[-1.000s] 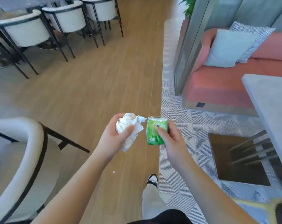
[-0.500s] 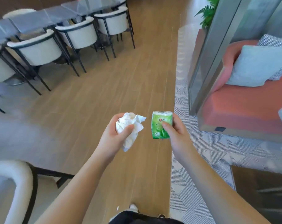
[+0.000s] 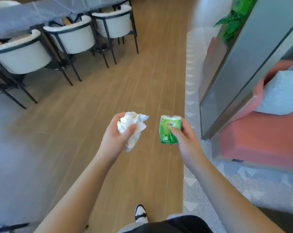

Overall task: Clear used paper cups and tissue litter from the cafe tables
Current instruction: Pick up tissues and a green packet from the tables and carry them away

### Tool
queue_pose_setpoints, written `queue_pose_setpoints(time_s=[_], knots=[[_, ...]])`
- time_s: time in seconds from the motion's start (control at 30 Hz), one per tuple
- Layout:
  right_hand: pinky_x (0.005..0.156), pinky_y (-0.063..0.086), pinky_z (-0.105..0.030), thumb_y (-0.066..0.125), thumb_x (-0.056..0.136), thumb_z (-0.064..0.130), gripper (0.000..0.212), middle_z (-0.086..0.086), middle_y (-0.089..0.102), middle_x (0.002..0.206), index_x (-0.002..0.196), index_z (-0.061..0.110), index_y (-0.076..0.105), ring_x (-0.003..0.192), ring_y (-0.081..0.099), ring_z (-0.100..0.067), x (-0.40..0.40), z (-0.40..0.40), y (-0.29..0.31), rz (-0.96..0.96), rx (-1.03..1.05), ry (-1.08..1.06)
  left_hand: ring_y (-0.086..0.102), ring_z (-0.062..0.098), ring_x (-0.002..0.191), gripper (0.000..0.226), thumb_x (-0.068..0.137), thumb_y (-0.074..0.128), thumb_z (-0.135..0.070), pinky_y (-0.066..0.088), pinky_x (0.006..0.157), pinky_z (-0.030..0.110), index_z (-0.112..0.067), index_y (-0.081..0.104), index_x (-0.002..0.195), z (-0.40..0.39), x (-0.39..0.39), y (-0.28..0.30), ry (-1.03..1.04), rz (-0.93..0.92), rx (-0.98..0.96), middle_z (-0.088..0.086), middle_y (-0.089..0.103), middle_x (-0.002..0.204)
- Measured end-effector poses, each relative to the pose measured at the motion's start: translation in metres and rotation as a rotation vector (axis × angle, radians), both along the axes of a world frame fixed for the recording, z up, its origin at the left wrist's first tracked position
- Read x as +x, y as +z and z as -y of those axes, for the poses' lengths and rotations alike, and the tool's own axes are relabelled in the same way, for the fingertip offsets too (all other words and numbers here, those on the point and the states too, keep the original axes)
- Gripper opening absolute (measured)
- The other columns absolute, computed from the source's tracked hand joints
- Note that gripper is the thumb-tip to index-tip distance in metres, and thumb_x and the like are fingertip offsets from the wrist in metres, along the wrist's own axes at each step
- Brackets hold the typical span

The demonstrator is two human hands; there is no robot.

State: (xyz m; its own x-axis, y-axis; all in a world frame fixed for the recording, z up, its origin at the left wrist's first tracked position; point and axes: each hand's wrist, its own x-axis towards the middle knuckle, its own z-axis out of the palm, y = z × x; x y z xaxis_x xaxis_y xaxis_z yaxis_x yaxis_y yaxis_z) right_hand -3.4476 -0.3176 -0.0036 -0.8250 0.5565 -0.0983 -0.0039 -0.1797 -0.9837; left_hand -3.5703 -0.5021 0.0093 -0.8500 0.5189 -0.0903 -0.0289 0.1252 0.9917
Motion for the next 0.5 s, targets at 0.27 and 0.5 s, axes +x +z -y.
queue_pose_setpoints(time_s=[0.27,0.5], knots=[[0.08,0.054,-0.022,0.056,0.102,0.013,0.024,0.005,0.072,0.109,0.123,0.022,0.063,0.103,0.068,-0.01,-0.108,-0.107,-0.017,0.029,0.016,-0.053,0.073,0.006,0.094,0.035,0.088,0.066,-0.038,0.054,0.066,0.016,-0.034,0.061,0.123,-0.107,-0.119,-0.017,-0.04,0.009,0.003,-0.01,0.075,0.109],[0.077,0.055,-0.021,0.058,0.101,0.01,0.023,0.004,0.071,0.107,0.118,0.024,0.064,0.1,0.067,-0.01,-0.207,-0.237,-0.026,0.012,-0.019,-0.095,0.072,0.003,0.094,0.042,0.087,0.066,-0.039,0.053,0.066,0.014,-0.028,0.06,0.127,-0.239,-0.22,-0.013,-0.002,-0.019,-0.021,-0.012,0.075,0.11]])
